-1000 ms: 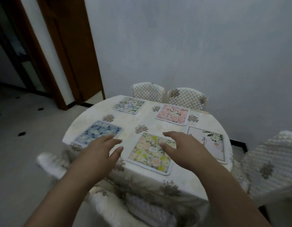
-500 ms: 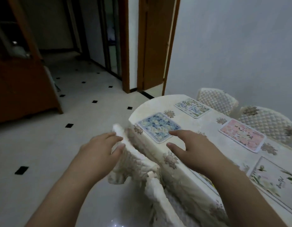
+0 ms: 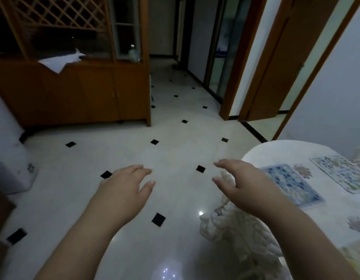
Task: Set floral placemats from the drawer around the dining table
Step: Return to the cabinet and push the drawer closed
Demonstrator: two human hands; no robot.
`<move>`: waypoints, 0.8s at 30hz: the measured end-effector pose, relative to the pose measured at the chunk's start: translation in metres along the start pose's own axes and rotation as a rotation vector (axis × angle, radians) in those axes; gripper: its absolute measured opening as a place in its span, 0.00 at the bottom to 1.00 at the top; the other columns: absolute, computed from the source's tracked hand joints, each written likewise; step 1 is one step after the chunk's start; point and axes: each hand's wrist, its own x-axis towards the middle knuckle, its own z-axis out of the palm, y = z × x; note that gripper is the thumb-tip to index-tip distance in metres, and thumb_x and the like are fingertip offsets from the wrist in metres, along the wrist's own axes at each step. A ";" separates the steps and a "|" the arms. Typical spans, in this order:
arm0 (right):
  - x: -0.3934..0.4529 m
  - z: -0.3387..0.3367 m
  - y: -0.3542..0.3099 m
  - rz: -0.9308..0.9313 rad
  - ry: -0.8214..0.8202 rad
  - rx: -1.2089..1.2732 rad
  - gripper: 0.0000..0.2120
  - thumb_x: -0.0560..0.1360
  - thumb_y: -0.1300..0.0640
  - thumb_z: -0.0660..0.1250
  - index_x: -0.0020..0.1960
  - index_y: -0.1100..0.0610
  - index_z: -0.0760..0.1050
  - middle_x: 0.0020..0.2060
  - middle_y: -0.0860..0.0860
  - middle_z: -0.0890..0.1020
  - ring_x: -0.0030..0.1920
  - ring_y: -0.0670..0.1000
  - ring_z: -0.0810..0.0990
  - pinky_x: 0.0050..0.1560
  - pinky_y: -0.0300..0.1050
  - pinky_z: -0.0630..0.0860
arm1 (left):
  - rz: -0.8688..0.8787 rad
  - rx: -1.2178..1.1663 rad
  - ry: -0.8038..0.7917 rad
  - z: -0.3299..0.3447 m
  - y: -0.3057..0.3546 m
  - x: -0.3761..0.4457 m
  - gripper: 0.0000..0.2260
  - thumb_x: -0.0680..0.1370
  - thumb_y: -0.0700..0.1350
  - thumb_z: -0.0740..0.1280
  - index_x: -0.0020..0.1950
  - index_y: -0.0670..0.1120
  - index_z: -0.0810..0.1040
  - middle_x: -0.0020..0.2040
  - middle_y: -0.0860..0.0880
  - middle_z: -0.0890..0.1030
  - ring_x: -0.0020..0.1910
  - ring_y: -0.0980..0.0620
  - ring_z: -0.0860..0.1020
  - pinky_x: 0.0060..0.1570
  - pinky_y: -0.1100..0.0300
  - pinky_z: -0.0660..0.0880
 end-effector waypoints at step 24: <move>0.283 0.135 -0.268 -0.678 -0.229 0.108 0.26 0.80 0.37 0.58 0.76 0.41 0.63 0.74 0.39 0.67 0.72 0.45 0.67 0.69 0.46 0.67 | -0.729 0.072 0.222 -0.077 -0.250 0.022 0.23 0.82 0.60 0.57 0.77 0.59 0.65 0.77 0.59 0.64 0.75 0.54 0.64 0.69 0.52 0.66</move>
